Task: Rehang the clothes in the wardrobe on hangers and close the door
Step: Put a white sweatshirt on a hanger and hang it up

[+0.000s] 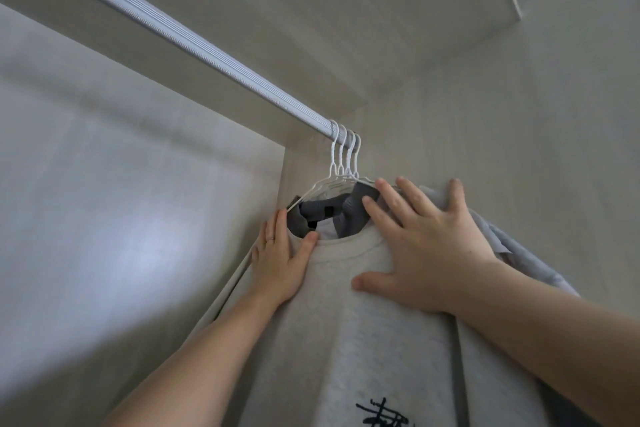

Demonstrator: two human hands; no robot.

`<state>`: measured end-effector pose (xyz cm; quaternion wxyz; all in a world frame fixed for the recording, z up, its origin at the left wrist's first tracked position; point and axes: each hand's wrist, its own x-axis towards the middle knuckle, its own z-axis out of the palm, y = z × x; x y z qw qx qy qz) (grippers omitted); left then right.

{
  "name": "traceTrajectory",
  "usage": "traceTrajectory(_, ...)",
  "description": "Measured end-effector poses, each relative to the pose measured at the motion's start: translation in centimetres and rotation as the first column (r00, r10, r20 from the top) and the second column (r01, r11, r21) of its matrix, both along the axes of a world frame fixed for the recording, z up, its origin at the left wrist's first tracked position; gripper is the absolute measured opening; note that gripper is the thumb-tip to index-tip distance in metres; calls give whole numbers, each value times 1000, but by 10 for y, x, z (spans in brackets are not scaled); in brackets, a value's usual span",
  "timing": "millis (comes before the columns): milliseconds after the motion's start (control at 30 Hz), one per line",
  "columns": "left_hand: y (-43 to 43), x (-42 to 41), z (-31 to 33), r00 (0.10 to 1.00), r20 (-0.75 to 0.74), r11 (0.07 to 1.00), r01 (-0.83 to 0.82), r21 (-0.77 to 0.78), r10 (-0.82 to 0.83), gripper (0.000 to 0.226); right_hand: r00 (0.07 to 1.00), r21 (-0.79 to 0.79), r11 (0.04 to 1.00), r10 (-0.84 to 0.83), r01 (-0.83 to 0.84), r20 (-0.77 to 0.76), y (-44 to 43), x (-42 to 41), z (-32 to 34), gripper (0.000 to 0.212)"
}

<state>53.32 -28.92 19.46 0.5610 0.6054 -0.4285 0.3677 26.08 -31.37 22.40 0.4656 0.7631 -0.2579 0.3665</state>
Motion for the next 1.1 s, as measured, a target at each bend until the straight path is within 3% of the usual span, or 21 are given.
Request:
traceTrajectory(233, 10, -4, 0, 999, -20, 997, -29, 68, 31, 103, 1000, -13, 1000, -13, 13, 7, 2, -1, -3, 108)
traceTrajectory(400, 37, -20, -6, 990, -124, 983, -45, 177, 68, 102, 999, 62, 998, 30, -31, 19, 11, -17, -15, 97)
traceTrajectory(600, 66, -87, -48, 995, 54, 982, -89, 166, 81, 88, 991, 232, 964, 113, -125, 64, 20, -75, -67, 90)
traceTrajectory(833, 88, -222, -136, 967, 231, 978, 60, 201, -107, 79, 989, 339, 932, 103, -132, 102, 32, -174, -166, 82)
traceTrajectory(1100, 95, -356, -281, 920, 302, 894, 99, 437, -250, 76, 997, 483, 872, 69, -79, 39, 35, -304, -286, 75)
